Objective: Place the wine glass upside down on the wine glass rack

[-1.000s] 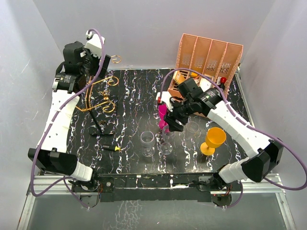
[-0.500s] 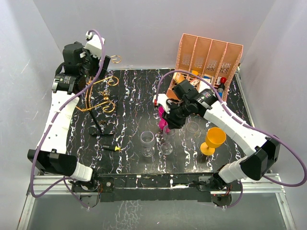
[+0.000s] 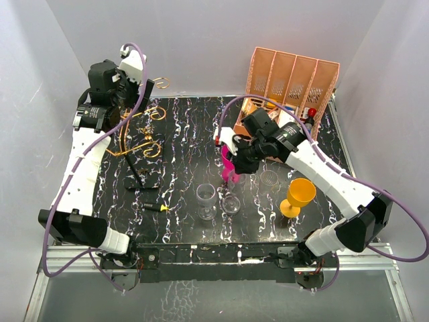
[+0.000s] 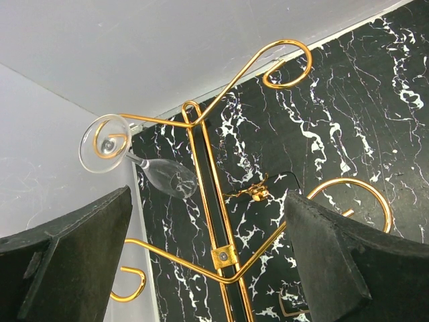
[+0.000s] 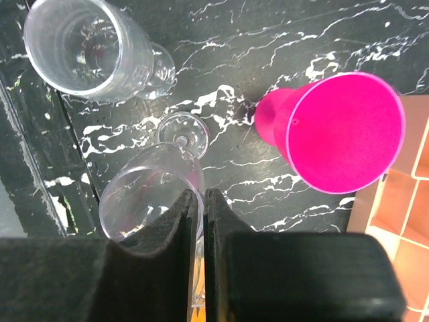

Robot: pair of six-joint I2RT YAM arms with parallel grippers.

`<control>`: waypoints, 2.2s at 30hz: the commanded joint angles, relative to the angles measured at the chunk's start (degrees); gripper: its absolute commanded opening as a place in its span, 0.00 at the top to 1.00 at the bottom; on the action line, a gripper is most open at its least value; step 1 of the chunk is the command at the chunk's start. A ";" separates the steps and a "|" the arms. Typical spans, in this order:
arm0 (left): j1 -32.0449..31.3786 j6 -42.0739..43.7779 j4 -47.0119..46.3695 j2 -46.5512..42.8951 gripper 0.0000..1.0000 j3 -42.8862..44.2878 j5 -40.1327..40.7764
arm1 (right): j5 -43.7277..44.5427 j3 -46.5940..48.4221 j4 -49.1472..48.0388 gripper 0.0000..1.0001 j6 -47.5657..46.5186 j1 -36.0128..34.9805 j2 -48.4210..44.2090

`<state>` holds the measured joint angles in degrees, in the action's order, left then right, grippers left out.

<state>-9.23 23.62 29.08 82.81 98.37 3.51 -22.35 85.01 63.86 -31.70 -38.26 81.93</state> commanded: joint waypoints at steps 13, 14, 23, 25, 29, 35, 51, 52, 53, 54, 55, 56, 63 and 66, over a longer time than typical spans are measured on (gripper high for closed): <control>-0.16 -0.14 -0.26 -3.61 0.05 -0.02 -0.34 | 2.39 7.91 -15.00 0.92 2.12 -0.32 2.64; -0.17 -0.10 -0.29 -3.67 0.05 -0.02 -0.41 | 2.54 8.22 -16.13 0.92 2.47 -0.37 2.91; -0.08 -2.52 -1.41 -4.14 0.05 -0.19 -0.83 | 5.74 12.95 -26.98 0.92 7.42 -0.32 6.35; -0.08 -4.26 -1.65 -4.14 0.05 -0.17 -1.53 | 8.50 14.38 -29.71 0.92 9.10 -0.32 6.93; 0.25 -8.94 -1.57 -4.14 0.05 0.21 -5.93 | 13.94 17.87 -33.71 0.92 12.04 0.09 7.91; 0.43 -17.57 -2.19 -3.05 0.05 1.26 -16.27 | 15.96 25.02 -36.53 0.92 18.14 2.59 9.24; 0.37 -40.30 -12.30 2.53 0.10 -2.59 -37.51 | 5.77 28.74 -38.10 0.92 32.51 12.32 5.23; 0.38 -41.25 -13.43 2.67 0.11 -3.32 -38.20 | 5.04 28.98 -38.07 0.92 32.98 13.00 4.90; 0.39 -42.37 -14.58 2.63 0.12 -4.08 -38.99 | 4.32 29.17 -38.10 0.92 33.48 13.65 4.79; 0.38 -43.42 -15.61 2.87 0.12 -4.67 -39.87 | 3.54 29.36 -38.06 0.92 34.00 14.20 4.65; 0.36 -44.57 -16.50 3.17 0.13 -5.02 -41.06 | 2.60 29.60 -38.06 0.92 34.61 14.68 4.54; 0.36 -45.73 -17.16 3.74 0.13 -5.17 -42.35 | 1.63 29.84 -38.07 0.92 35.29 15.16 4.54; 0.18 -51.36 -20.57 6.71 0.18 -5.47 -46.24 | -2.78 30.99 -38.27 0.92 38.27 17.20 4.59; 0.02 -52.09 -21.25 7.47 0.23 -5.47 -46.36 | -4.28 31.09 -38.59 0.92 39.17 17.89 4.29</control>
<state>-9.08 -25.36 11.40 90.24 92.90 -39.75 -23.00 113.12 30.61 4.75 -21.19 88.53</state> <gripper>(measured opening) 0.802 0.113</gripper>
